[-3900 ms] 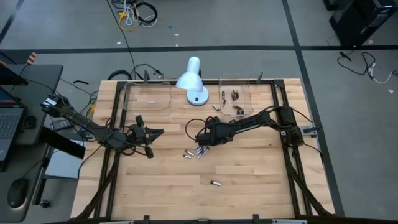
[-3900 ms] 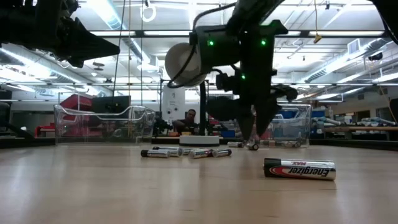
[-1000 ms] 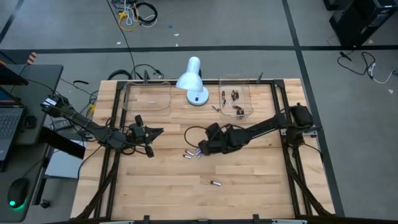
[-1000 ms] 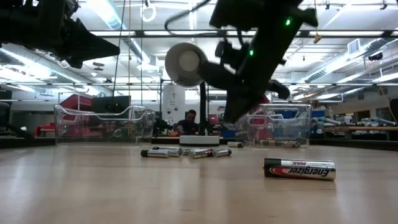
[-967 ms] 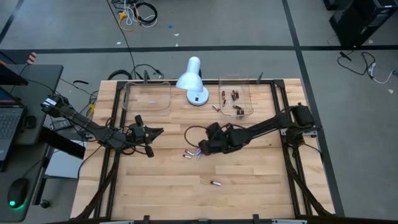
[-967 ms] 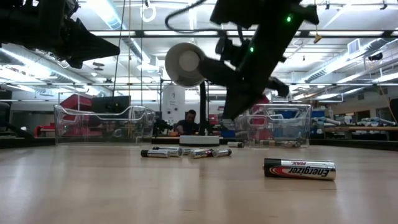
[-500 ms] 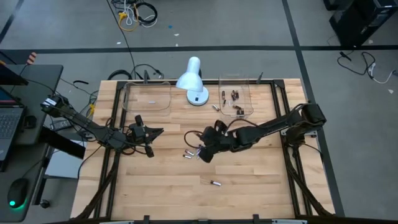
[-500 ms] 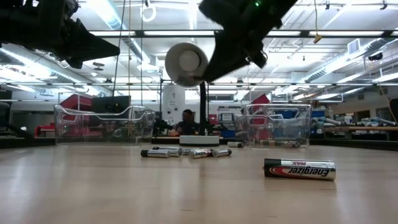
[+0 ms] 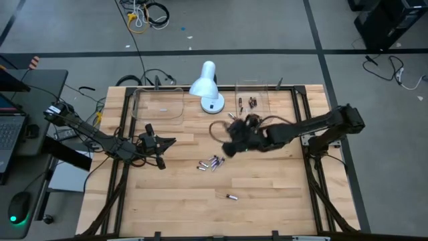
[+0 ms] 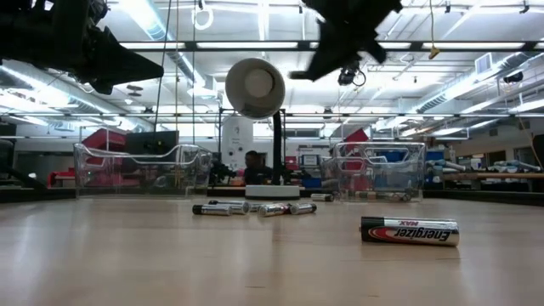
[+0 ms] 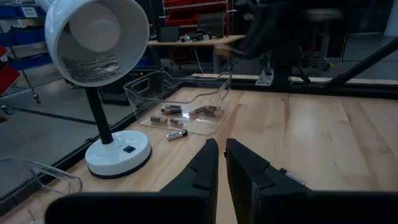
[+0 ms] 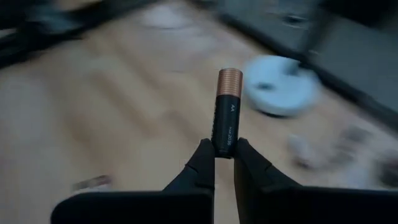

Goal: Sort batteries
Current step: Put the black battery in the transparent bin

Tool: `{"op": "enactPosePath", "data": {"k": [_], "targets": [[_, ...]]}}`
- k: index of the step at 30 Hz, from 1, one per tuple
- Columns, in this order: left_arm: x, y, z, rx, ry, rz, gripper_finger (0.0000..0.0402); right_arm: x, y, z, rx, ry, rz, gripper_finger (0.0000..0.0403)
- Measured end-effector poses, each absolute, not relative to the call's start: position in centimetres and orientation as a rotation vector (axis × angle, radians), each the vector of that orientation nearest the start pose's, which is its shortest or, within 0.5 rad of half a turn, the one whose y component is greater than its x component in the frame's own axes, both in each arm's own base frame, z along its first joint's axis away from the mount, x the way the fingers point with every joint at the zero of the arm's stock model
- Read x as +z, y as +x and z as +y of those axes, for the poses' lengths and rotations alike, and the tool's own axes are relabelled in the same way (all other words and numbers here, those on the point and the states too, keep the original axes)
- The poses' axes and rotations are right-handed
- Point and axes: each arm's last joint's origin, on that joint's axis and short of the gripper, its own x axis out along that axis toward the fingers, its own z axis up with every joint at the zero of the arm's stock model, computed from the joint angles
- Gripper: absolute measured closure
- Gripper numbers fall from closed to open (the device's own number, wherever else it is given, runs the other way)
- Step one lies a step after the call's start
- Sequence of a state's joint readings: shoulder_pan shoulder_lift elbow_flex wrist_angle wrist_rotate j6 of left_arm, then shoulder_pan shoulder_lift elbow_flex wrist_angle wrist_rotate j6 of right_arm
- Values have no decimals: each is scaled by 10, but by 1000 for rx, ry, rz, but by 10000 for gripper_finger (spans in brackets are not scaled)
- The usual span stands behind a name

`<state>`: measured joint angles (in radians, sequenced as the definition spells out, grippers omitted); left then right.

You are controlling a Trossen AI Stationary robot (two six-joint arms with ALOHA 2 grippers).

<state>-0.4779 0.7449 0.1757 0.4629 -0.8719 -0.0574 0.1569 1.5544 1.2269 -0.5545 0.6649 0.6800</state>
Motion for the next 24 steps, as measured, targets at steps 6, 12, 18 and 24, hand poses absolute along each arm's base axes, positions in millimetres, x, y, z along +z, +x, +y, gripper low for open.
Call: {"op": "enactPosePath", "data": {"k": [6,12,18,24], "targets": [[192,144,-50,396,10,72,369,278,289,-30,-1055,382,726,382],[192,144,-50,396,9,71,369,264,281,-97,-1163,453,845,376],[192,144,-50,396,10,71,369,252,279,-139,-1137,547,887,356],[192,144,-50,396,9,71,369,251,279,-141,-1132,552,888,317]]}}
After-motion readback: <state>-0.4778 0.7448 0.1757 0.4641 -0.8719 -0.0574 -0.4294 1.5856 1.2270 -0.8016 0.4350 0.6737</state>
